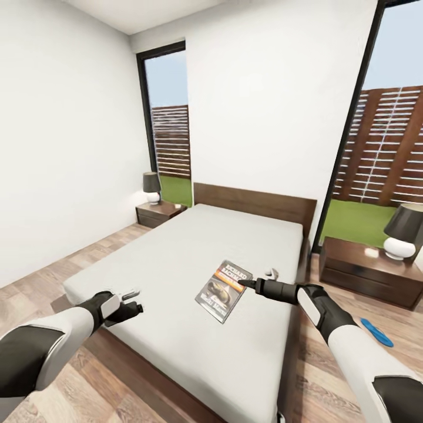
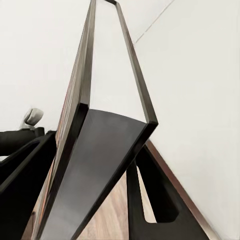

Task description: In the bedroom, move the book from the bed onto either nightstand, and place the two sandals side by side next to the bed.

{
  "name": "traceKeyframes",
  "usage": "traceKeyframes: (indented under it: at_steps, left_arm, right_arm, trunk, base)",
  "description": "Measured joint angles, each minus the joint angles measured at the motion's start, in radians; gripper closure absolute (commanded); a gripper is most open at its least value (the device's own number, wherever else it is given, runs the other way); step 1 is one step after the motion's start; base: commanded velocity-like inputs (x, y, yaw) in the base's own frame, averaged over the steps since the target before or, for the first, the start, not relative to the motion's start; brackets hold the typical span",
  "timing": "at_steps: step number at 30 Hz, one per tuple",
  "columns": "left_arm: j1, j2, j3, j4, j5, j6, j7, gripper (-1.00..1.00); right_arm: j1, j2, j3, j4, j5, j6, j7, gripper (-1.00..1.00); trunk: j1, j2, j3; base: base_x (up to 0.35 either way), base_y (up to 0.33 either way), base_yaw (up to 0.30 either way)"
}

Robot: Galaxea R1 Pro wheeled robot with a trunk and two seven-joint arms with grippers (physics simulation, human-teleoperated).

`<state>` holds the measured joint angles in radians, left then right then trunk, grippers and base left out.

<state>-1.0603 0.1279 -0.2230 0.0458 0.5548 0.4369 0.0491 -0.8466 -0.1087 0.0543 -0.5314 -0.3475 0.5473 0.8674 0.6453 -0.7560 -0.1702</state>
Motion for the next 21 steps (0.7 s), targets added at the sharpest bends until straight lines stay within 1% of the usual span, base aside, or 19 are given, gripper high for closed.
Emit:
traceKeyframes:
  at_steps: [2, 6, 12, 21]
  left_arm:
    - [0.015, 0.002, 0.006, -0.001, 0.003, -0.002, 0.000, -1.00]
    - [0.024, 0.013, 0.016, -0.001, 0.008, -0.006, -0.001, -1.00]
    - [0.046, 0.025, 0.025, 0.001, 0.021, -0.032, -0.001, -1.00]
    - [0.099, 0.031, 0.029, 0.003, 0.051, -0.054, 0.000, -1.00]
  right_arm:
    - [0.000, -0.002, 0.000, 0.000, 0.002, -0.002, 0.000, 1.00]
    - [0.000, -0.005, 0.000, 0.000, 0.002, -0.004, 0.000, 1.00]
    - [0.000, -0.006, 0.000, 0.000, 0.003, -0.004, 0.000, 1.00]
    - [0.001, -0.006, 0.000, 0.000, 0.003, -0.005, 0.000, 1.00]
  trunk:
    - [-0.008, 0.014, 0.009]
    - [-0.023, 0.042, 0.028]
    - [-0.046, 0.084, 0.055]
    - [-0.081, 0.147, 0.097]
  base:
    - [0.000, 0.000, 0.171]
    - [0.000, 0.000, 0.171]
    - [0.000, 0.000, 0.171]
    - [0.000, 0.000, 0.171]
